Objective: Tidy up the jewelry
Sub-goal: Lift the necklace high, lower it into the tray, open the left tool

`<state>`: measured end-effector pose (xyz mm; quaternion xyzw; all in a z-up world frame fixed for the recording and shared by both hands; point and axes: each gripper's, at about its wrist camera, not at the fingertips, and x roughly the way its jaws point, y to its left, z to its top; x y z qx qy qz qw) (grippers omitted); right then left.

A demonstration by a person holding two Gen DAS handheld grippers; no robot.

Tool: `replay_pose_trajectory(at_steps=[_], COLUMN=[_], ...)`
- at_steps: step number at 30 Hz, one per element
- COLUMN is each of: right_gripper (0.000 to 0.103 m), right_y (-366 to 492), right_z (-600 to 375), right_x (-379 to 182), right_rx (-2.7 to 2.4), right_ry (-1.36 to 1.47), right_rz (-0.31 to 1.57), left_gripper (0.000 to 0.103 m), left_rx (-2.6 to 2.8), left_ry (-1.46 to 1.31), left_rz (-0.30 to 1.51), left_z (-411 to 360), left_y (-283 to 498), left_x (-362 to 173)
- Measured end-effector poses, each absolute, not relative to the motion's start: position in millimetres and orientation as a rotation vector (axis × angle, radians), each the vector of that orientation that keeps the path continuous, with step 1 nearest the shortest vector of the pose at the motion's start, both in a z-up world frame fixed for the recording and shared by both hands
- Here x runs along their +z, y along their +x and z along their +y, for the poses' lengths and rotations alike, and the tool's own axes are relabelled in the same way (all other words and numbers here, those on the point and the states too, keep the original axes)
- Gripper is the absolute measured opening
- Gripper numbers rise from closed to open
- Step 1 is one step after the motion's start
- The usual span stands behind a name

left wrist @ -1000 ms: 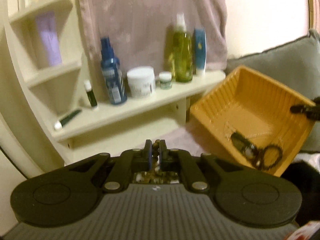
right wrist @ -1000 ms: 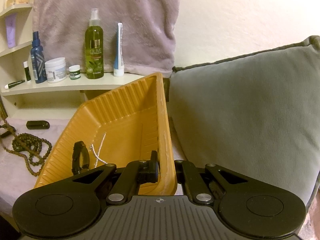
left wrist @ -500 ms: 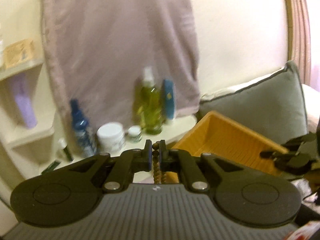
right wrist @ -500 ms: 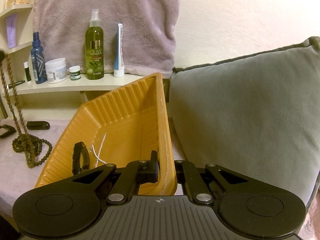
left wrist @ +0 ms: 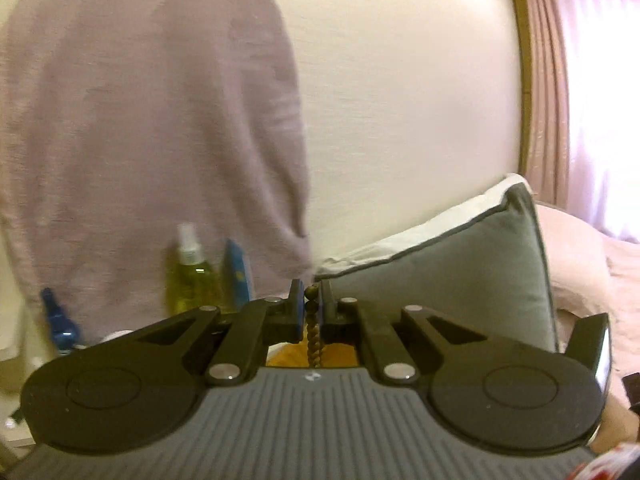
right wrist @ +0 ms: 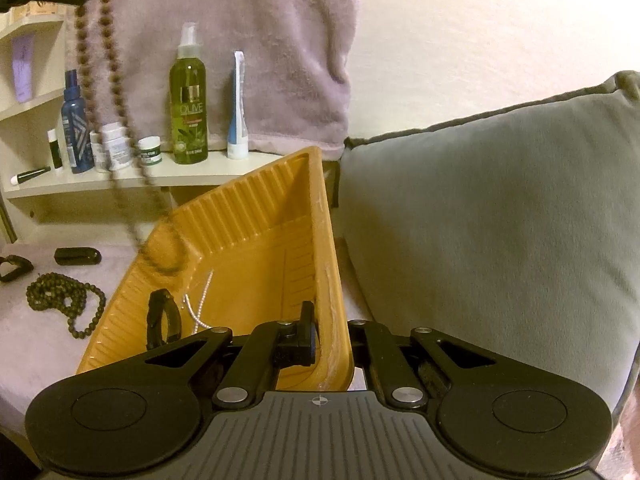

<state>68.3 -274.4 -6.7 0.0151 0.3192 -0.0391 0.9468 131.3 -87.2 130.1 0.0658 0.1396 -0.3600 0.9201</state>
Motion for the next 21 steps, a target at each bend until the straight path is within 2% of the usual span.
replay_pose_trajectory(at_steps=[14, 21], right_gripper=[0.005, 0.005], right_y=[68.7, 68.5], right_z=[-276.6, -277.0], right_x=[-8.4, -8.3], right_rx=[-0.082, -0.082], right_ry=[0.04, 0.041], right_rz=[0.654, 0.654], left_gripper=[0.006, 0.006], left_rx=[-0.808, -0.812], left_ry=[0.178, 0.18], left_rz=[0.556, 0.635], left_z=[-130.0, -127.6], left_y=[145.7, 152.1], left_x=[39.6, 20.2])
